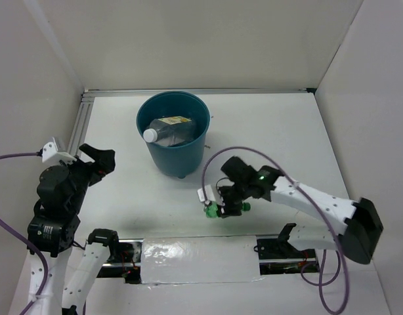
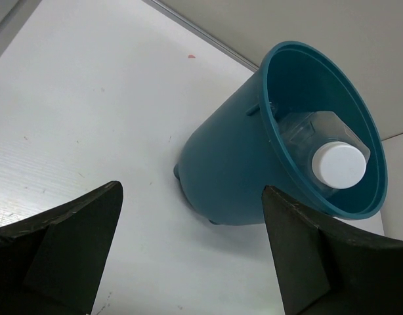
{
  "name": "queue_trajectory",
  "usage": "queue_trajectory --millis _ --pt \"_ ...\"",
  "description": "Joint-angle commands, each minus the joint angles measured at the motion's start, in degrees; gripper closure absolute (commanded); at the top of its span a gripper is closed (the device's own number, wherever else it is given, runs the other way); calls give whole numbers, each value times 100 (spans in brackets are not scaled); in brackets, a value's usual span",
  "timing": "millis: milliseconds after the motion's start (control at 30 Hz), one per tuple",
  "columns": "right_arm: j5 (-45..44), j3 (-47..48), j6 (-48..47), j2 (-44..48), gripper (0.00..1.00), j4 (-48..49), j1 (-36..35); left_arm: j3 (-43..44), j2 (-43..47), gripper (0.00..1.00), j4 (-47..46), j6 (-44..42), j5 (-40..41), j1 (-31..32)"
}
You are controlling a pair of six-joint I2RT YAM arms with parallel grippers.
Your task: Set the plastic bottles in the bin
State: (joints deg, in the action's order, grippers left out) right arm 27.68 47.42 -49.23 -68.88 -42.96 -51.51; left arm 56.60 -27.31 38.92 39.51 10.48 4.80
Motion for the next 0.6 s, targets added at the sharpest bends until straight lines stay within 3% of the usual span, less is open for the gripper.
queue_trajectory --millis 0,167,300,433,567 --pt "975 1171 -808 937 88 -617 360 -113 -55 0 -411 40 -168 21" --pt "1152 2770 -89 824 88 -268 904 -184 -117 0 -613 -75 -222 21" --pt "906 3272 904 737 88 1349 1545 -299 -117 0 -736 -75 -336 21" --pt "906 3748 2144 35 87 2902 1898 -403 -117 0 -842 -127 -450 21" --pt "984 4125 3294 -720 83 3819 2022 -457 -117 0 -991 -232 -696 21"
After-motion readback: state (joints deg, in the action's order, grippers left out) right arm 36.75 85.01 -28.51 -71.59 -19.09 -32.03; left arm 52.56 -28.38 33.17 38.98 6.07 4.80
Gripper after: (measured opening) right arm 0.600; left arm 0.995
